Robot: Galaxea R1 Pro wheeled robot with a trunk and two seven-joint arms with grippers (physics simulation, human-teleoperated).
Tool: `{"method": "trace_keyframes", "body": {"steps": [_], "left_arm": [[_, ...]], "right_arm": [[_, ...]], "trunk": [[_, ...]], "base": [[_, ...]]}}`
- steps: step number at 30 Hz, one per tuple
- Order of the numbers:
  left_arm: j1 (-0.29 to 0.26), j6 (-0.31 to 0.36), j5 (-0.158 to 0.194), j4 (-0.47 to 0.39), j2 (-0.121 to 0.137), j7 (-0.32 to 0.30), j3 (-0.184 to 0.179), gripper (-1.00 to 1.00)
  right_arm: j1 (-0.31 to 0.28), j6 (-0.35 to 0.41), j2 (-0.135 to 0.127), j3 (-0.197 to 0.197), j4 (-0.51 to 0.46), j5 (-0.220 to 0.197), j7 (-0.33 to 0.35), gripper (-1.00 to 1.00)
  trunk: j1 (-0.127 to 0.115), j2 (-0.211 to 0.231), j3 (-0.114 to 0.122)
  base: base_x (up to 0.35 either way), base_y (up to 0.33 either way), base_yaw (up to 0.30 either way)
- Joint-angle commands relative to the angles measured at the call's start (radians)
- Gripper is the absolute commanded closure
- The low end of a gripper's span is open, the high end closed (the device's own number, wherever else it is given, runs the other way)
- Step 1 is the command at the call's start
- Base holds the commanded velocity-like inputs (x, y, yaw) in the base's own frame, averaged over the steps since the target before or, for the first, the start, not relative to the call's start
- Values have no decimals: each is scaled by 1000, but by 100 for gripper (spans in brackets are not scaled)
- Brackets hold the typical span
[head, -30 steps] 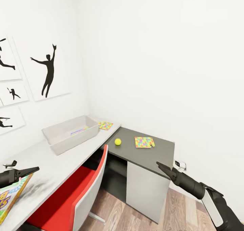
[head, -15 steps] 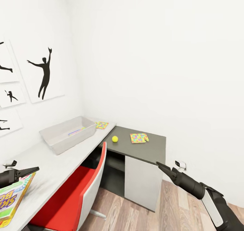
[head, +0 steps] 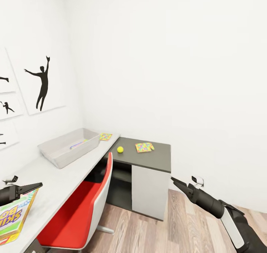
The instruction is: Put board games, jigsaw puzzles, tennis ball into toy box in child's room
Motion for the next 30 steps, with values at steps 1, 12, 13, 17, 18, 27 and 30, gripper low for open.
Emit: {"method": "trace_keyframes", "body": {"steps": [1, 12, 13, 17, 18, 27, 30], "left_arm": [[0, 11, 0, 0, 0, -4, 0, -100], [0, 11, 0, 0, 0, -4, 0, -100], [0, 10, 0, 0, 0, -4, 0, -100], [0, 11, 0, 0, 0, -4, 0, -100], [0, 11, 0, 0, 0, -4, 0, -100], [0, 11, 0, 0, 0, -4, 0, -100], [0, 11, 0, 0, 0, -4, 1, -100]], "right_arm": [[-1, 10, 0, 0, 0, -4, 2, -100], [-1, 11, 0, 0, -1, -3, 1, -100], [-1, 11, 0, 0, -1, -3, 1, -100], [-1, 11, 1, 0, -1, -3, 1, -100], [-1, 11, 1, 0, -1, -3, 1, -100], [-1, 12, 0, 0, 0, -4, 1, -100], [-1, 12, 0, 0, 0, -4, 1, -100]], "trunk": [[0, -1, 0], [0, -1, 9], [0, -1, 9], [0, -1, 10], [0, -1, 10], [0, -1, 10], [0, -1, 10]], "base": [[-232, 38, -204], [-243, 12, -127], [-256, 2, -58], [-257, 1, -141], [-258, 1, -214], [-260, 0, -258], [-260, 0, -275]]}}
